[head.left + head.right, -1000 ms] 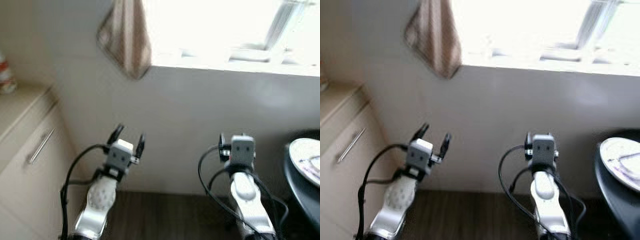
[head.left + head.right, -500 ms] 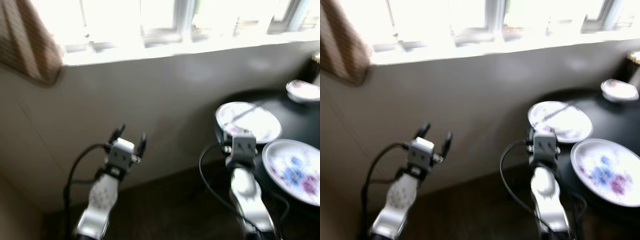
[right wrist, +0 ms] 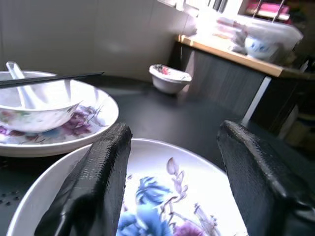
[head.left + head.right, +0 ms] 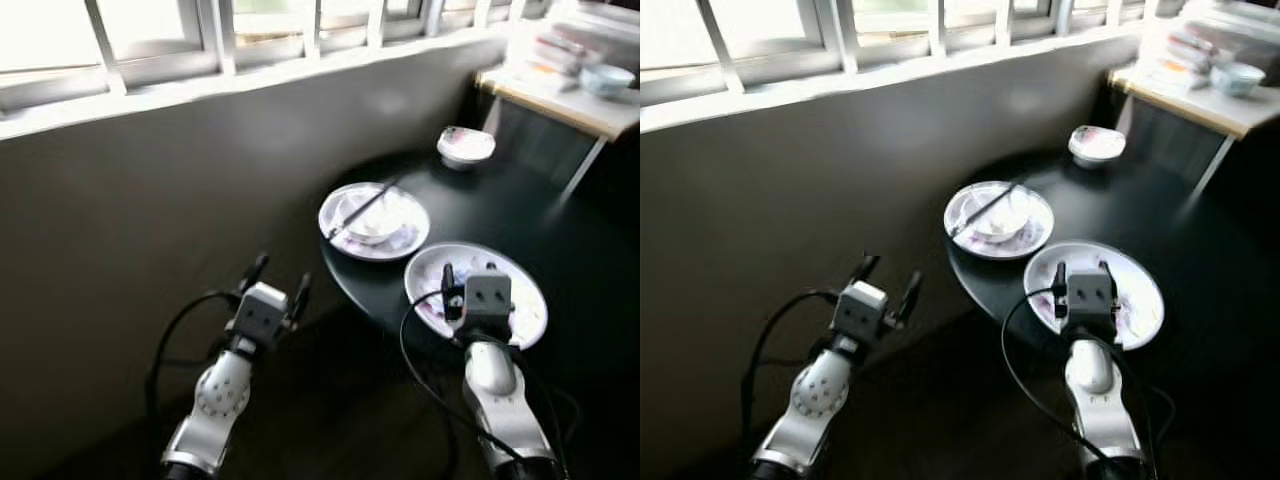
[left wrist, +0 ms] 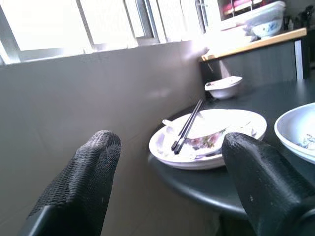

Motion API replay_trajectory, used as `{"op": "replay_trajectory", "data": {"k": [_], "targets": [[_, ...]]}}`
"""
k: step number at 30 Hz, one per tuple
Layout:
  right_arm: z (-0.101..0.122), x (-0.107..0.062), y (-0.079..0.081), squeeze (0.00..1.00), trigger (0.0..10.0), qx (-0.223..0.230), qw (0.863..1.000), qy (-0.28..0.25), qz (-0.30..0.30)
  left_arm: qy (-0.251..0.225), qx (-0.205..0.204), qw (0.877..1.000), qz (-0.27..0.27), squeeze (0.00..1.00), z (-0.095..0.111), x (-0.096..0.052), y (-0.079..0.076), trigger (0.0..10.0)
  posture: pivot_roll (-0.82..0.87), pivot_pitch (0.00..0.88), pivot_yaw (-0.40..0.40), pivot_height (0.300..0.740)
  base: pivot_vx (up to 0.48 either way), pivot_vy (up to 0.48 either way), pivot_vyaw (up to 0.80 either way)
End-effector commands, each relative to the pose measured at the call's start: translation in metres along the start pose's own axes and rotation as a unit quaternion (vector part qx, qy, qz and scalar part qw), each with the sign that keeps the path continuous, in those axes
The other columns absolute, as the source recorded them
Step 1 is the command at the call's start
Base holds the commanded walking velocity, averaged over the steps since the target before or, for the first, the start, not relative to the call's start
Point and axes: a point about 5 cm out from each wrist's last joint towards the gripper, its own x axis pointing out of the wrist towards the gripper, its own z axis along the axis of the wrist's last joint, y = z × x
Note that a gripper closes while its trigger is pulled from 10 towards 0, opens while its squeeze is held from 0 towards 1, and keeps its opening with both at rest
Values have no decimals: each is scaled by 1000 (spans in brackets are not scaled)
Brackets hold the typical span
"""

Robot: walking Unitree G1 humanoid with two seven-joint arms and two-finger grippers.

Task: Kitchen organization

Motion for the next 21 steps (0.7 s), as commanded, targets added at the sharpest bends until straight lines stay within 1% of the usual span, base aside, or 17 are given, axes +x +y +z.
{"op": "replay_trajectory", "data": {"k": [1, 5, 9, 12, 13, 16, 18, 20, 21], "targets": [[4, 0, 8, 0, 10000, 4, 1000, -6, 20, 4, 3, 1000, 6, 0, -2, -1, 4, 10000, 42, 0, -18, 740, 0, -480, 0], [2, 0, 11, 0, 10000, 19, 999, 5, 28, 4, 2, 1000, 6, 0, -2, 0, 3, 10000, 41, 0, -19, 740, 0, -427, 0], [-3, 2, 7, 0, 10000, 46, 998, 26, 15, 3, -1, 1000, 7, 0, -3, 0, 3, 10000, 42, 0, -20, 740, 0, 0, 0], [-5, 3, 3, 0, 10000, 52, 998, 34, 4, 5, 0, 1000, 7, 0, -4, 0, 3, 10000, 41, 0, -20, 740, 0, 0, 0], [-7, 5, -2, 0, 10000, 53, 998, 39, -9, 9, -1, 1000, 8, 0, -6, -1, 4, 10000, 40, 0, -19, 740, 0, 0, 0], [-9, 5, -8, 0, 10000, 59, 997, 48, -24, 15, -1, 1000, 6, 0, -8, -3, 3, 10000, 38, 0, -20, 740, 0, 0, 0], [-10, 5, -9, 0, 10000, 63, 996, 52, -26, 18, 0, 1000, 5, 0, -9, -3, 2, 10000, 38, 0, -20, 740, 0, 0, 0], [-14, 5, -10, 0, 10000, 75, 995, 66, -31, 21, -1, 1000, 4, 0, -10, -3, 1, 10000, 38, 0, -20, 740, 0, 0, 0], [-18, 5, -11, 0, 10000, 88, 992, 82, -34, 23, 0, 1000, 3, 0, -11, -4, 1, 10000, 38, 0, -20, 740, 0, 0, 0]]}}
